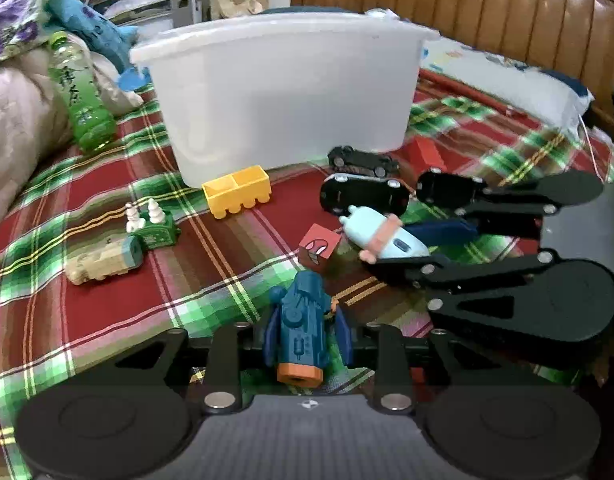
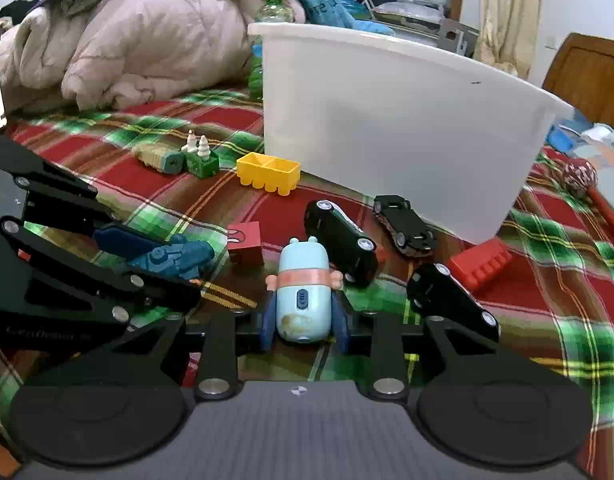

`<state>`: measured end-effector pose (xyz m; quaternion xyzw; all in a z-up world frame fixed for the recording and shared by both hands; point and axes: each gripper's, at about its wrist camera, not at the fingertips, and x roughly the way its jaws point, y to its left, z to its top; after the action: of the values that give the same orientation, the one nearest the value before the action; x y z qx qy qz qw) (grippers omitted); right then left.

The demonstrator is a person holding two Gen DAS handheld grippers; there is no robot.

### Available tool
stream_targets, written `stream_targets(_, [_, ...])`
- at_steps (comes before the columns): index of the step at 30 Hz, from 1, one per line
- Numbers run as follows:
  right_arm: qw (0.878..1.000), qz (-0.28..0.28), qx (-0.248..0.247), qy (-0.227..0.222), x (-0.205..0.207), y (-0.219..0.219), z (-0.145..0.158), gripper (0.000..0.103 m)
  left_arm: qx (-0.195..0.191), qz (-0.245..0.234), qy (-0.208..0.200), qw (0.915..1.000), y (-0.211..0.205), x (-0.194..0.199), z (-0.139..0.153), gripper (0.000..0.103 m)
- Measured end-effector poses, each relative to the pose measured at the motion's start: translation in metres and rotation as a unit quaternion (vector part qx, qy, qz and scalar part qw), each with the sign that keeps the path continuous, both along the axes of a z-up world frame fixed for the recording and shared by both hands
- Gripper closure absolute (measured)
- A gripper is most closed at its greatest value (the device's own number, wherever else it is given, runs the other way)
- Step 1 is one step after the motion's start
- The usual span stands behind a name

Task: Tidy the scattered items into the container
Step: 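Grasp the teal toy with the left gripper while the right gripper grasps the pale blue figure, then carry the teal toy and pale blue figure over the tub and release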

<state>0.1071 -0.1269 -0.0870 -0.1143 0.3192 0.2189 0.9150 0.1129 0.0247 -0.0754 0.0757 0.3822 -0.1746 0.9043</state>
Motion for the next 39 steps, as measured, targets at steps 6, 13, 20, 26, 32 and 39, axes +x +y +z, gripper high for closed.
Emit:
stream_targets(6, [0.999,-0.021,0.028,-0.031,-0.007,-0.014,0.033,0.07,-0.015,0.003,-0.036,0.9992,0.0,-0.004,0.03,0.07])
stream_targets(13, [0.997,-0.052,0.051,-0.037,0.005,-0.024,0.073,0.07,-0.043,0.006,-0.076,0.9962,-0.006,0.011,0.075,0.07])
stream_targets(20, [0.994,-0.063,0.054,-0.074,0.016,-0.033,0.103,0.07,-0.043,0.006,-0.132,0.9904,-0.015,0.026,0.115,0.07])
stream_targets(26, [0.991,-0.072,0.047,-0.106,0.038,-0.04,0.127,0.07,-0.041,0.015,-0.157,0.9866,-0.021,0.051,0.141,0.07])
stream_targets(32, [0.99,-0.075,0.049,-0.113,0.068,-0.041,0.137,0.07,-0.053,0.034,-0.16,0.9851,-0.022,0.088,0.156,0.07])
stream_targets(39, [0.99,-0.084,0.06,-0.096,0.106,-0.041,0.126,0.07,-0.053,0.055,-0.131,0.9885,-0.022,0.139,0.141,0.07])
